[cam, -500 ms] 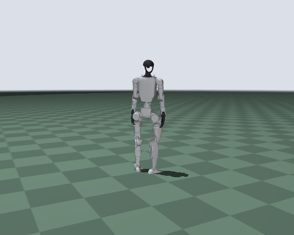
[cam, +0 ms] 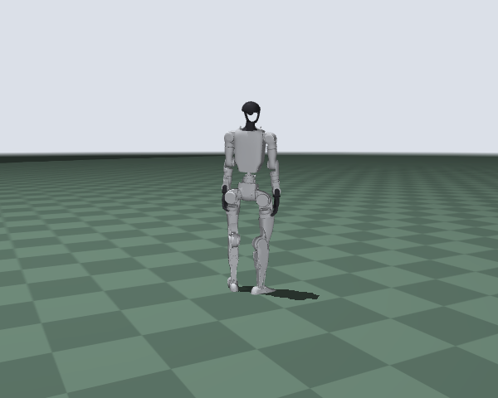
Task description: In place motions
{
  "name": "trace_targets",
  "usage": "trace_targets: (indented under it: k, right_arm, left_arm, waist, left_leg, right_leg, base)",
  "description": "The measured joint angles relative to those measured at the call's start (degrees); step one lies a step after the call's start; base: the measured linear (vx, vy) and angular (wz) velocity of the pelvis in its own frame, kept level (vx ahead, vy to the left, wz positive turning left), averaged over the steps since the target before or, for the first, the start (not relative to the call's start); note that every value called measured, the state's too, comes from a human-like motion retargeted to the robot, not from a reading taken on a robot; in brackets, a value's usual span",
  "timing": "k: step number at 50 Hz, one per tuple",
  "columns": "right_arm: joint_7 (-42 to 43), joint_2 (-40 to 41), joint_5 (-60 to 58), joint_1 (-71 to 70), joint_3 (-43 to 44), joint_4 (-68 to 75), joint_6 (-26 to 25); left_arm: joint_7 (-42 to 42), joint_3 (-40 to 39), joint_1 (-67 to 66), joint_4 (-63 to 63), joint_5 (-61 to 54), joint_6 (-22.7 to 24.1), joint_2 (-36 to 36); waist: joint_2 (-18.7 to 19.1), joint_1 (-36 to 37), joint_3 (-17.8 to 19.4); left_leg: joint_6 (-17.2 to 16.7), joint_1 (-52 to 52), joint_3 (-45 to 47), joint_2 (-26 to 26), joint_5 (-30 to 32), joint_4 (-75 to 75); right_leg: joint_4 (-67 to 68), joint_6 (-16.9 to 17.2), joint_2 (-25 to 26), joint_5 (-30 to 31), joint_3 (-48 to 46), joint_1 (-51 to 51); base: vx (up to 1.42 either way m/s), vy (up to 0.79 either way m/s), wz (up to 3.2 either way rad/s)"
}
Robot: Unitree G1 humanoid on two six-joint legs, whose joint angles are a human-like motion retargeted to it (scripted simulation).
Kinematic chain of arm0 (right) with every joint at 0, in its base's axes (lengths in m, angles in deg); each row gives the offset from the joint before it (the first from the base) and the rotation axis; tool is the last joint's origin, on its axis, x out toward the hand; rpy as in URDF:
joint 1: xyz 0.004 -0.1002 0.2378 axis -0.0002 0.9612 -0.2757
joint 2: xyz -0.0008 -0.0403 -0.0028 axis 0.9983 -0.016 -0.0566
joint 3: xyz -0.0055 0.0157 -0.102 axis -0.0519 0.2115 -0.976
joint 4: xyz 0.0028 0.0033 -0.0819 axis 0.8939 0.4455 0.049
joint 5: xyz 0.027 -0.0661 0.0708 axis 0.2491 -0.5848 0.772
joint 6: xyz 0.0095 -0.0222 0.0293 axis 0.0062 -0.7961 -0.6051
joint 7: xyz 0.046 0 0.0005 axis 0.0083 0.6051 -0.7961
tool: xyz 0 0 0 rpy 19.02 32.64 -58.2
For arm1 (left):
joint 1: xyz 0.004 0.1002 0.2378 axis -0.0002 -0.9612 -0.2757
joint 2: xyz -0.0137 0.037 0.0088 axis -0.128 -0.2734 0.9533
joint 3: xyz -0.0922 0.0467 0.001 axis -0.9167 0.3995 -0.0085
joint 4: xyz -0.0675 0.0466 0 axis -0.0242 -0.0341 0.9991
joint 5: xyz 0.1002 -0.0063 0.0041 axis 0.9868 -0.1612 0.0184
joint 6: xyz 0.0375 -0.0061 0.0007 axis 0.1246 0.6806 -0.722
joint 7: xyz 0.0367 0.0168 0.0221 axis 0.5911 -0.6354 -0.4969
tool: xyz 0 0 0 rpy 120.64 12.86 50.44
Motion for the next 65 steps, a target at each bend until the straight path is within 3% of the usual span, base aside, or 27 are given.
trace_targets:
  k: [65]
  right_arm:
    - [-1.01, -0.53, -0.99, -0.02, -1.11, 0.01, 0.23]
  left_arm:
    - [-0.73, 1.78, -0.15, 0.00, -0.16, -0.19, -0.55]
  waist:
    - [-0.90, 0.47, 0.81]
  left_leg:
    - [-0.09, 1.08, -0.42, -0.12, 0.49, -0.20]
  right_leg:
    - [-0.15, 0.19, 0.11, -0.67, -1.34, 2.05]
  base:
    - [0.00, 0.00, 0.00]
